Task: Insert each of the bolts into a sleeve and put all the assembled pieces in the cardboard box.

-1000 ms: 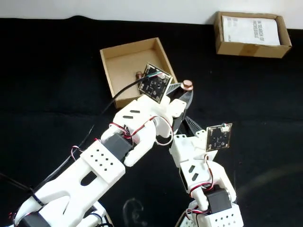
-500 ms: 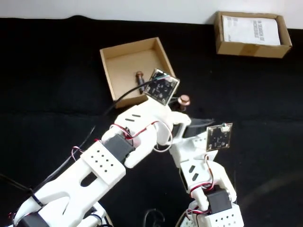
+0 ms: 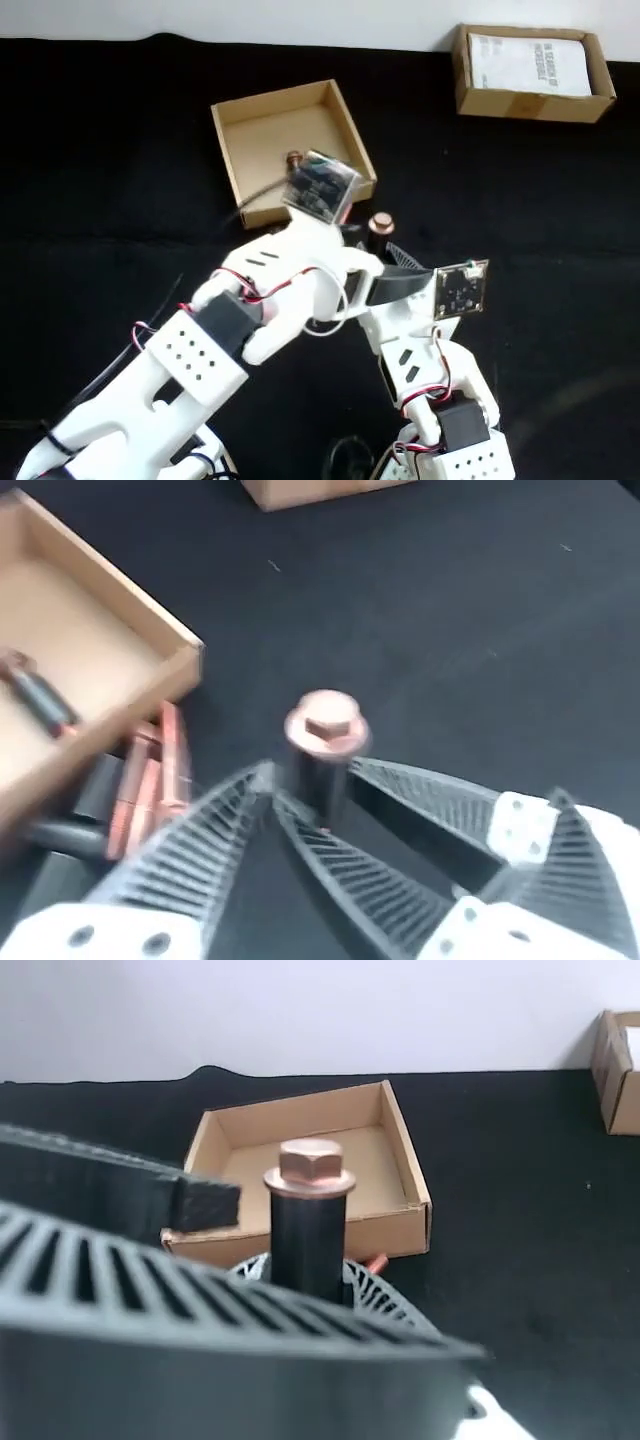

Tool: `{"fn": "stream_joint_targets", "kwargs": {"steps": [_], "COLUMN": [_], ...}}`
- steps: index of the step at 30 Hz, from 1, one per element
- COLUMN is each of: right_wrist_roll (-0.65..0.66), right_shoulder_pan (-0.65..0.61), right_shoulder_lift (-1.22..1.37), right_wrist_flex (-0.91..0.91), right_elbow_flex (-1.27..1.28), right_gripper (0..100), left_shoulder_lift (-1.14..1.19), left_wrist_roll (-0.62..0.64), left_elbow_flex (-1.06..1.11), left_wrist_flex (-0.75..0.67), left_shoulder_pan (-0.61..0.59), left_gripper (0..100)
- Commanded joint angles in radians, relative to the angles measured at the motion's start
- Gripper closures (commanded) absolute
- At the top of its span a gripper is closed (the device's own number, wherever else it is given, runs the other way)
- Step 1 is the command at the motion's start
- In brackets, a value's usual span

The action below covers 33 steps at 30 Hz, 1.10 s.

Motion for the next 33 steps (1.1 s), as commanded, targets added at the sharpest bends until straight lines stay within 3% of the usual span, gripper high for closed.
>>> {"fn": "stream_joint_targets", "kwargs": {"steps": [1,8,16,25,33], "right_wrist_roll": [0.012,0.012,0.012,0.006,0.011], "right_shoulder_pan": [-0.001,-0.001,0.001,0.097,0.096], "right_shoulder_lift": [-0.007,-0.007,0.031,0.46,0.921], "right_wrist_flex": [-0.018,-0.018,-0.018,-0.018,-0.018], "right_elbow_flex": [-0.108,-0.119,-0.274,-0.659,-1.041], "right_gripper": [99.2,99.2,99.2,99.2,99.2], "left_shoulder_lift": [-0.064,-0.26,-0.394,-0.47,-0.687], "left_wrist_roll": [-0.003,-0.003,-0.005,0.002,0.002], "left_elbow_flex": [0.01,0.096,0.101,0.142,0.389], "left_wrist_flex": [0.08,0.103,0.109,0.109,0.103], "left_shoulder_pan": [-0.008,-0.071,-0.36,-0.588,-0.708], "left_gripper": [61,61,66,89,98]}}
